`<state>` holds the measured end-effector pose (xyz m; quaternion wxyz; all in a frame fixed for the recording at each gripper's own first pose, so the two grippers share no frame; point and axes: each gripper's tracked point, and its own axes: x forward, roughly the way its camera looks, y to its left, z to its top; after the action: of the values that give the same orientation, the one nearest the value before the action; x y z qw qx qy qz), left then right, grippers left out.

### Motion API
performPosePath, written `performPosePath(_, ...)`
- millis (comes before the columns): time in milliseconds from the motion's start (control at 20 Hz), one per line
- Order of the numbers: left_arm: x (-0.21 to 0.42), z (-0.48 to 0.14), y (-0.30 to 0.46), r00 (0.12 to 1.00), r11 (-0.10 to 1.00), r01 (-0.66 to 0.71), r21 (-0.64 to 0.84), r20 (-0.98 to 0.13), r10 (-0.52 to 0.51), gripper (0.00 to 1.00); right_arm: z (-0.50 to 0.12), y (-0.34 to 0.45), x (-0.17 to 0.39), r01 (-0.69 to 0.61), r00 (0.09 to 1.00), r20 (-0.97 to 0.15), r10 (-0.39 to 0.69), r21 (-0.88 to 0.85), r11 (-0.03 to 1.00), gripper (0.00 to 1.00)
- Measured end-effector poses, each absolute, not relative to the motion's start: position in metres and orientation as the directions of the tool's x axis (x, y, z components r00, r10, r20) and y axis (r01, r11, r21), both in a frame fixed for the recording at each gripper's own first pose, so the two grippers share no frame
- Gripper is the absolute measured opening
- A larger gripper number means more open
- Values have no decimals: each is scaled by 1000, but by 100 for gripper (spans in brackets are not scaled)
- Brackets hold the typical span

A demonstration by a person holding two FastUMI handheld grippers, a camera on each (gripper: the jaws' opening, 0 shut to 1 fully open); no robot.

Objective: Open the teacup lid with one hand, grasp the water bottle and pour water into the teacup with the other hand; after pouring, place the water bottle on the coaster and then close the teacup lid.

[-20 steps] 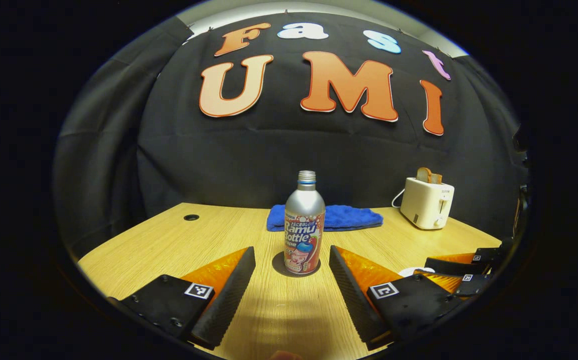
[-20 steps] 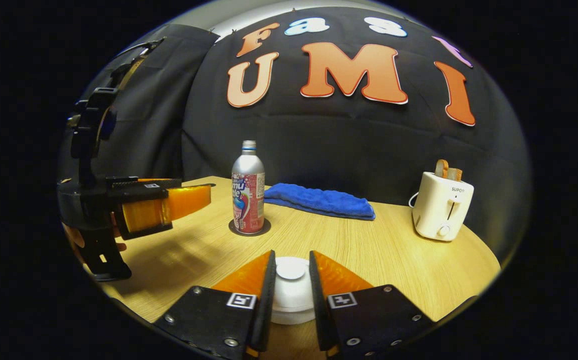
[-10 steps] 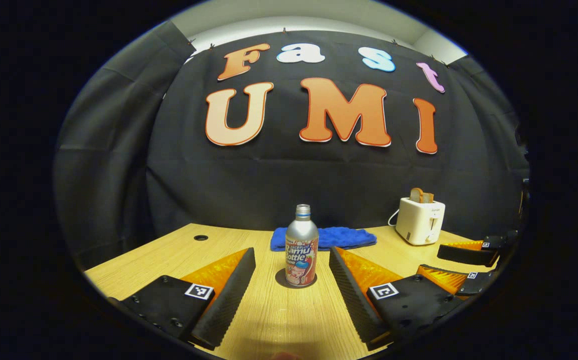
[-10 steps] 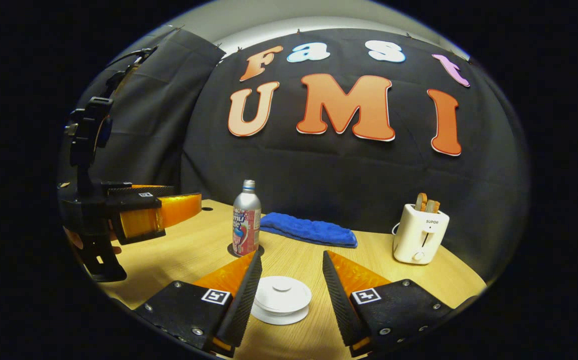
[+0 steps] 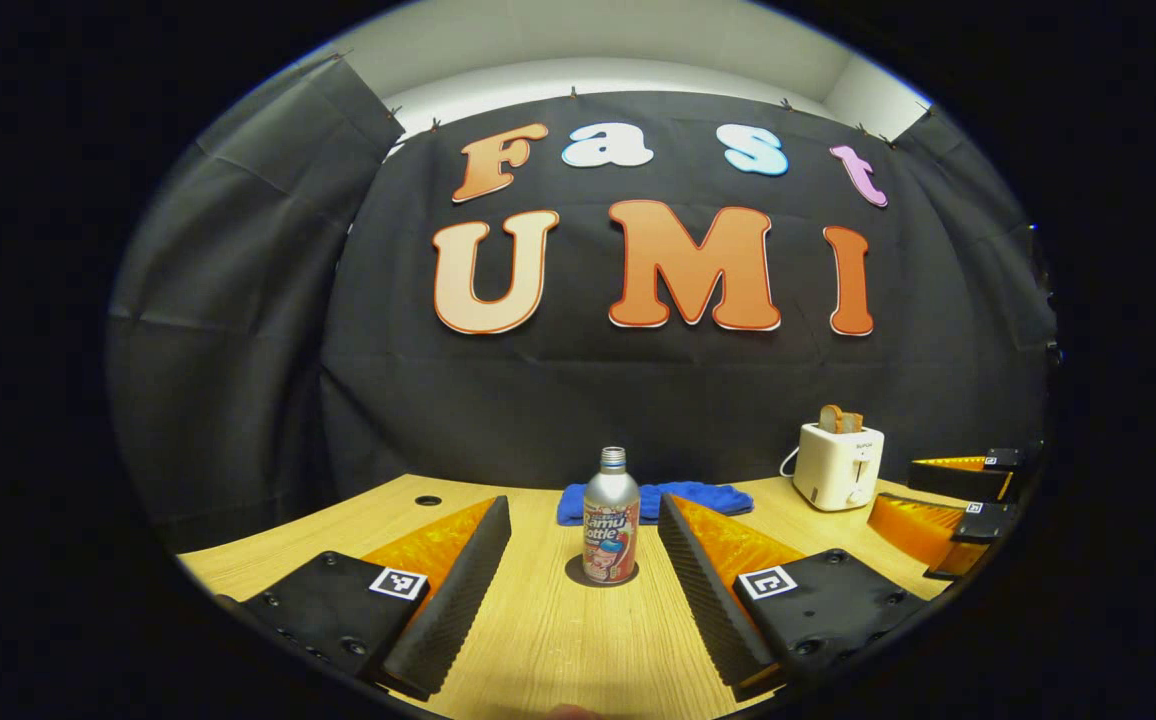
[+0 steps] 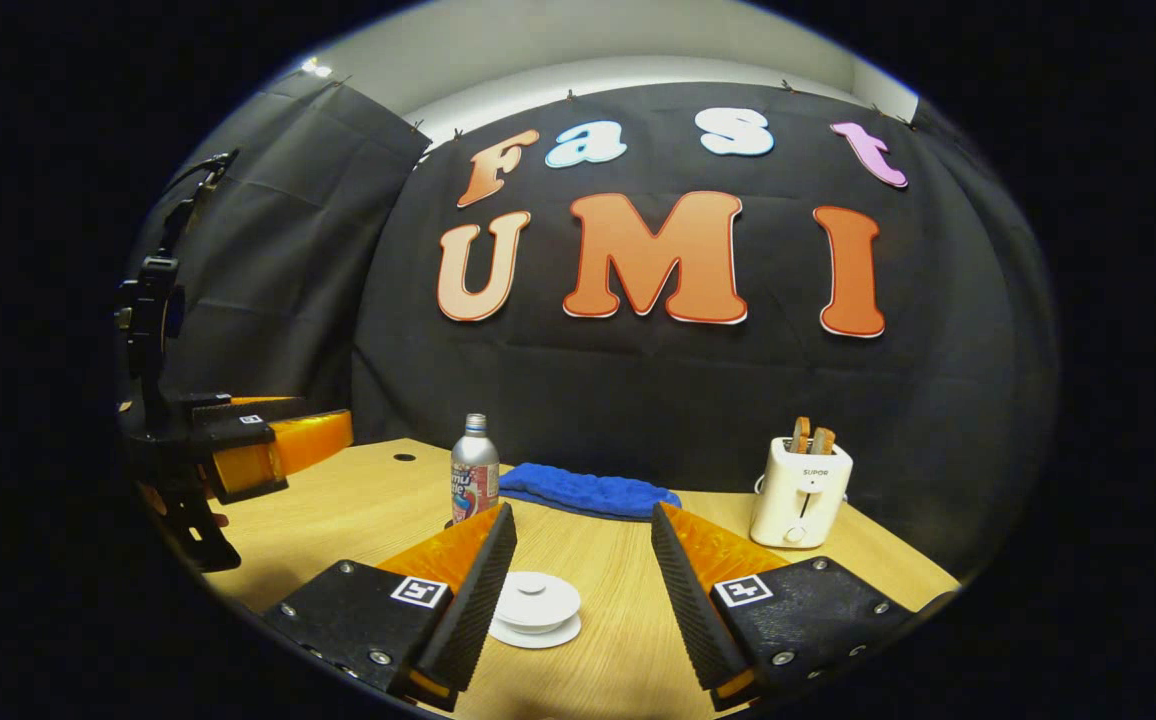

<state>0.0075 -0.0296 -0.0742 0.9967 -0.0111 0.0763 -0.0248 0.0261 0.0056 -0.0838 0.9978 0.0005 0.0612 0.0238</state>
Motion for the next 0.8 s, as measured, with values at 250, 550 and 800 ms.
performPosePath(250, -7, -59, -15, 993, 1000, 5, -2, -115, -5, 100, -78, 1, 19, -37, 994, -104, 38, 8, 999, 82)
performPosePath(550, -17, -40, -18, 997, 1000, 16, -23, -73, -18, 97, -67, 3, 12, -39, 995, -88, 39, 5, 999, 82)
performPosePath(800, -22, -30, -23, 998, 999, 41, -31, -51, -42, 94, -53, -2, 8, -17, 998, -63, 17, -5, 1000, 82)
